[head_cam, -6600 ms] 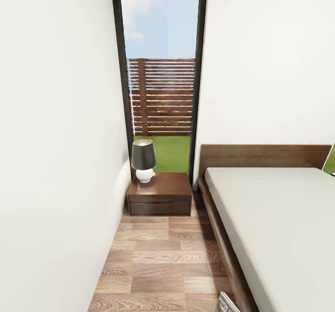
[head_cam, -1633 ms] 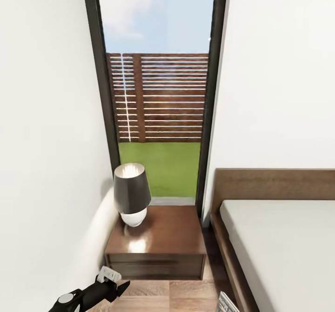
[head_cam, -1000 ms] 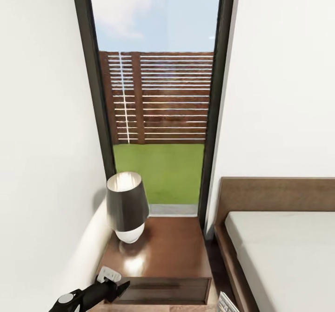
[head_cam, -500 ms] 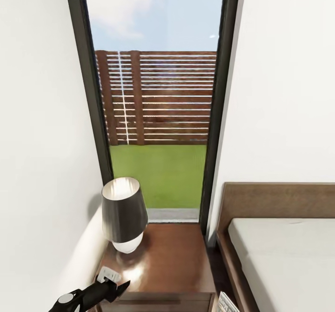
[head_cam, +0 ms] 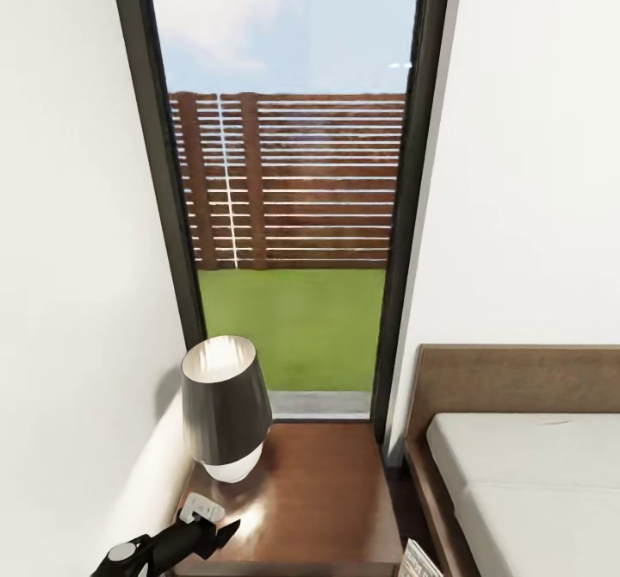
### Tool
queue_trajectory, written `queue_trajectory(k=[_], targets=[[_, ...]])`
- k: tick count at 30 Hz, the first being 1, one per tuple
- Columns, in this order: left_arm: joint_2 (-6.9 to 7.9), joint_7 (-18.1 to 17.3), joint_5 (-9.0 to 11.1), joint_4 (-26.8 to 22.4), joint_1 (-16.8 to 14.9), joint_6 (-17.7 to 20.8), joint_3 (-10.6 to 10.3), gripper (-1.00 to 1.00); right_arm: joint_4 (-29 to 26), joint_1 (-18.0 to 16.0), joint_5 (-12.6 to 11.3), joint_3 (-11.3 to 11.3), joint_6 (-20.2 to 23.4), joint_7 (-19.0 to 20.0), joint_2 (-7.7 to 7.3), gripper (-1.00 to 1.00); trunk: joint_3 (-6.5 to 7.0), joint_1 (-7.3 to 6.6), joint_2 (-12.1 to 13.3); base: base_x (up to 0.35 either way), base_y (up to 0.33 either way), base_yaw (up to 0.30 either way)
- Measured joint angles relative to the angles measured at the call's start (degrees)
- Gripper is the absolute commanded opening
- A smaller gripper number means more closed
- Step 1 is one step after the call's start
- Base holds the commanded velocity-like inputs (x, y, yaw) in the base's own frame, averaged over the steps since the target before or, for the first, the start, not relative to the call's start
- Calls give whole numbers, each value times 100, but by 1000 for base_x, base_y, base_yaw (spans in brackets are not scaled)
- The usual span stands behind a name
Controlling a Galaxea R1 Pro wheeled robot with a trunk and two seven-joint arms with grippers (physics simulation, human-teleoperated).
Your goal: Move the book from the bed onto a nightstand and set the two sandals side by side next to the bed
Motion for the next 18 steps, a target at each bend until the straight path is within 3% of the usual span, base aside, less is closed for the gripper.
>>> queue_trajectory(k=[9,14,18], targets=[[-14,7,-12,186,0,-8,-5,100,-82,0,-19,-54,12,100,-59,-100,0,0,0,0,0,0],[-45,8,-12,192,0,-8,-6,100,-796,-5,-53,-121,82,342,-279,-100,1,0,0,0,0,0],[-51,8,-12,193,0,-8,-6,100,-1271,-4,-48,-84,198,749,-340,-100,0,0,0,0,0,0]])
